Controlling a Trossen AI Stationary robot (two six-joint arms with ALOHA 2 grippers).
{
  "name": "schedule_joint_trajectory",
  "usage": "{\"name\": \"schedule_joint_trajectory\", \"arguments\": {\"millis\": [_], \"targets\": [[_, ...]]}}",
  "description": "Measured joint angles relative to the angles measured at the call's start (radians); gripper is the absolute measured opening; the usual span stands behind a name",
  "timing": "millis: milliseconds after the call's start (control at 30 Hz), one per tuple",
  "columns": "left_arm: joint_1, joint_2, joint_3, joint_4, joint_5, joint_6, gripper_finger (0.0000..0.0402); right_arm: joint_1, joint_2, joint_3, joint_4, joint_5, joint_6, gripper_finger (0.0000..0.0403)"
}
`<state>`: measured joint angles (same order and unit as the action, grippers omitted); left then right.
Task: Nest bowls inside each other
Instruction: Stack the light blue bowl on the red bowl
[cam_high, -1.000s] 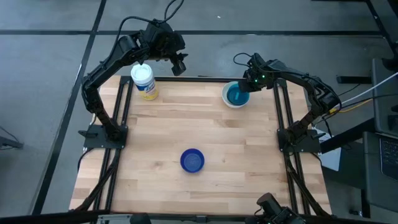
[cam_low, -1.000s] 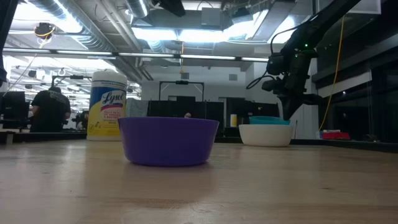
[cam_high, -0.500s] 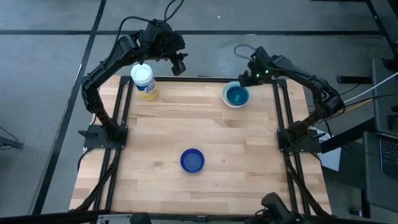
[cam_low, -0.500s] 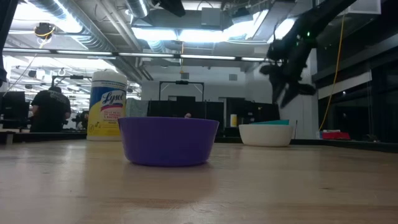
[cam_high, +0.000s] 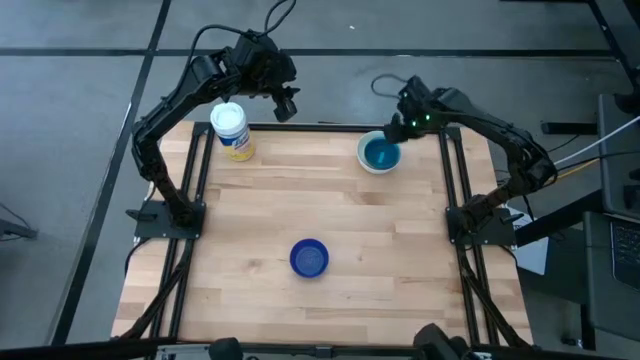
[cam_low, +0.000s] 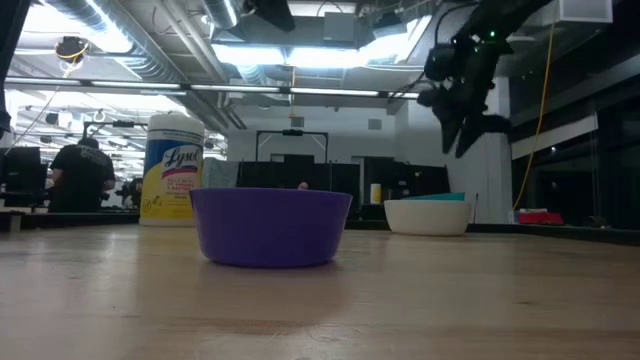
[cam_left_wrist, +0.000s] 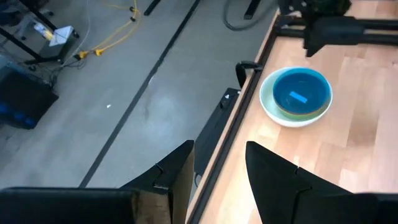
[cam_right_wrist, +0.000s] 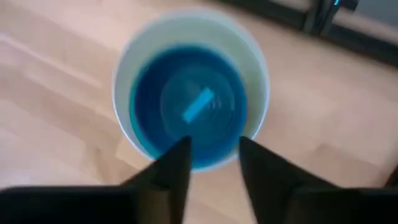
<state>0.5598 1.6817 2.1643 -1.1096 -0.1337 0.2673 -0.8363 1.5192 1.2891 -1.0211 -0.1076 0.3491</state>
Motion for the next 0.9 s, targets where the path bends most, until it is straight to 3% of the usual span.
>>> {"name": "schedule_joint_trajectory", "arguments": {"millis": [133, 200, 333, 533, 633, 800, 900], "targets": [[0.000, 0.000, 0.000, -0.006, 0.003, 0.000, 0.0141, 0.015, -0.001, -0.080, 0.017, 0.020, 0.010, 0.0021], [0.000, 0.000, 0.000, -0.007, 0.004, 0.000, 0.0141, 0.021, -0.001, -0.105, 0.037, -0.008, 0.028, 0.0022], [0.000, 0.000, 0.000, -0.009, 0.006, 0.000, 0.0141, 0.030, -0.002, -0.130, 0.075, -0.103, 0.030, 0.0069], [0.000, 0.000, 0.000, -0.010, 0.005, 0.004, 0.0141, 0.035, -0.002, -0.130, 0.063, -0.021, 0.067, 0.0134], [0.000, 0.000, 0.000, -0.010, 0.005, 0.005, 0.0141, 0.035, -0.002, -0.130, 0.059, -0.015, 0.071, 0.0115], [0.000, 0.000, 0.000, -0.011, 0.007, 0.006, 0.0141, 0.035, -0.002, -0.140, 0.044, -0.003, 0.081, 0.0017], [0.000, 0.000, 0.000, -0.011, 0.009, 0.007, 0.0141, 0.035, -0.002, -0.156, 0.028, 0.017, 0.093, 0.0014]]}}
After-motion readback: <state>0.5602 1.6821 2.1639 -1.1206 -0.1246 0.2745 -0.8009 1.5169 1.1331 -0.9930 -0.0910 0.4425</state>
